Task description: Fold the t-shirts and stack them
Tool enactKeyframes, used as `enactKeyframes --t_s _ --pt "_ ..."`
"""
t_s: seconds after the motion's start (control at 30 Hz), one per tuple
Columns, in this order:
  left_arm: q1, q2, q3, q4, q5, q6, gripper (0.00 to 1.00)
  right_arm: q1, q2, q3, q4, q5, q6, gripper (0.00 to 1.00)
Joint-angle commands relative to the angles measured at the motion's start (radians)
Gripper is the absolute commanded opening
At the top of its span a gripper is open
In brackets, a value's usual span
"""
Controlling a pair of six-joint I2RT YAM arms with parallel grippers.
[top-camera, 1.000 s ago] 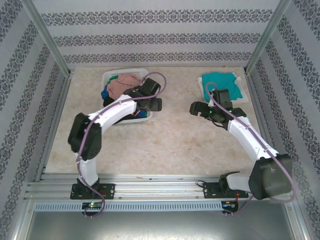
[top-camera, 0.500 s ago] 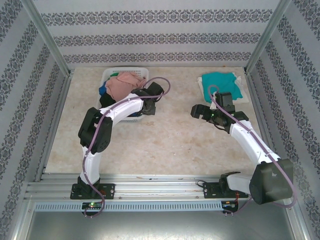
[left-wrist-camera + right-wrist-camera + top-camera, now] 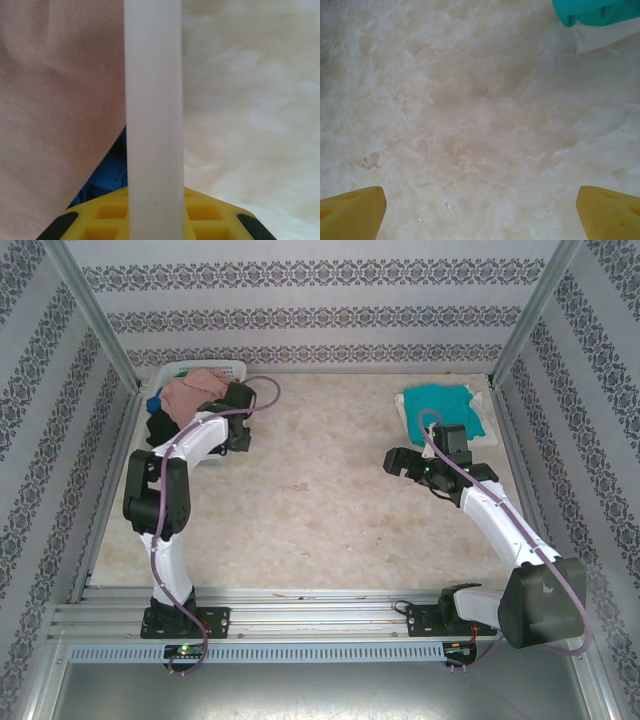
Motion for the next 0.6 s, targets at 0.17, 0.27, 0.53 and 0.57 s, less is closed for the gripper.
enactKeyframes --t_s 0.17,0.27,0.53,0.57 --pt "0.115 0.053 0.075 0.112 -0.023 0.197 0.0 -0.009 0.009 0.013 0.0 0.025 0.005 0.98" --pt "0.149 0.089 0.107 0.114 -0.048 0.236 0.0 -0.01 0.006 0.018 -0.004 0.025 0.009 0.98" --pt "0.212 0.129 0.139 0.132 -0.065 0.245 0.0 -0.006 0.0 0.02 -0.006 0.026 0.021 0.98" --pt "0.213 0.133 0.143 0.135 -0.071 0.244 0.0 -0.005 0.001 0.021 -0.007 0.026 0.022 0.98"
